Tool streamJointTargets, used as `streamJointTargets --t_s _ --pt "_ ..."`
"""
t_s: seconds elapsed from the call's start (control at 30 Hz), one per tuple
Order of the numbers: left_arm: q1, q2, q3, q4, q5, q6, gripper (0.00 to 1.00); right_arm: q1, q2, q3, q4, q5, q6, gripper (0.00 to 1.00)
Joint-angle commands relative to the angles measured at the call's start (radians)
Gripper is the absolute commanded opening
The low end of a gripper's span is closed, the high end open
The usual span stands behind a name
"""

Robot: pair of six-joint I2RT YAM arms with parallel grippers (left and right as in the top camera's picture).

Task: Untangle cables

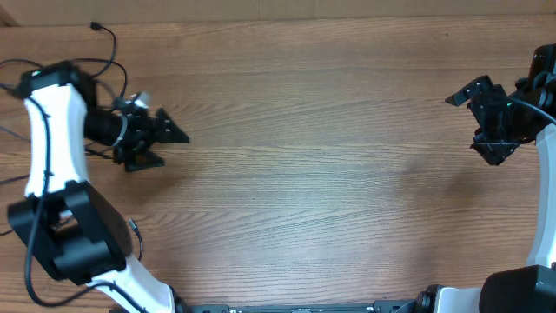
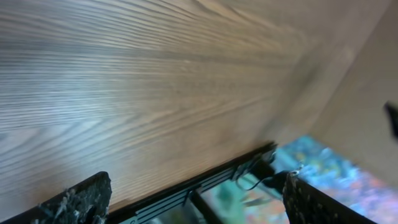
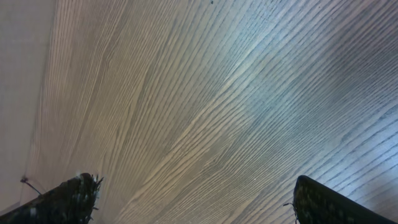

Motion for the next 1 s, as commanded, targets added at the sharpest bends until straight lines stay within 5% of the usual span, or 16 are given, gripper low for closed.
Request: streamJointTargets --t_s 0.0,0.1,0.37,0.5,0.67,0.97 --pt "-0.094 -0.142 0.003 -0.021 -0.172 -0.092 0.88 -0.002 -0.01 0.015 0.003 0.01 0.0 1.0" --pt "-0.134 -0.254 0.003 -0.017 -0.347 -0.288 0.89 -0.002 -0.01 0.015 0.003 0.01 0.0 1.0" --pt "-0.134 -0.435 -0.057 -0.013 -0.476 -0.4 0.9 -0.002 -0.01 0.015 0.003 0.01 0.0 1.0" --pt "-0.133 -0.492 -0.182 0.017 -0.661 -0.574 0.93 -0.002 -0.01 0.015 0.003 0.01 0.0 1.0" --pt "-0.131 -0.501 -0.387 0.238 -0.828 -0.633 0.95 -0.002 -0.01 0.015 0.003 0.01 0.0 1.0" --pt "-0.103 -0.494 -0.634 0.559 -0.882 -0.694 1.0 -0.002 -0.01 0.015 0.003 0.01 0.0 1.0"
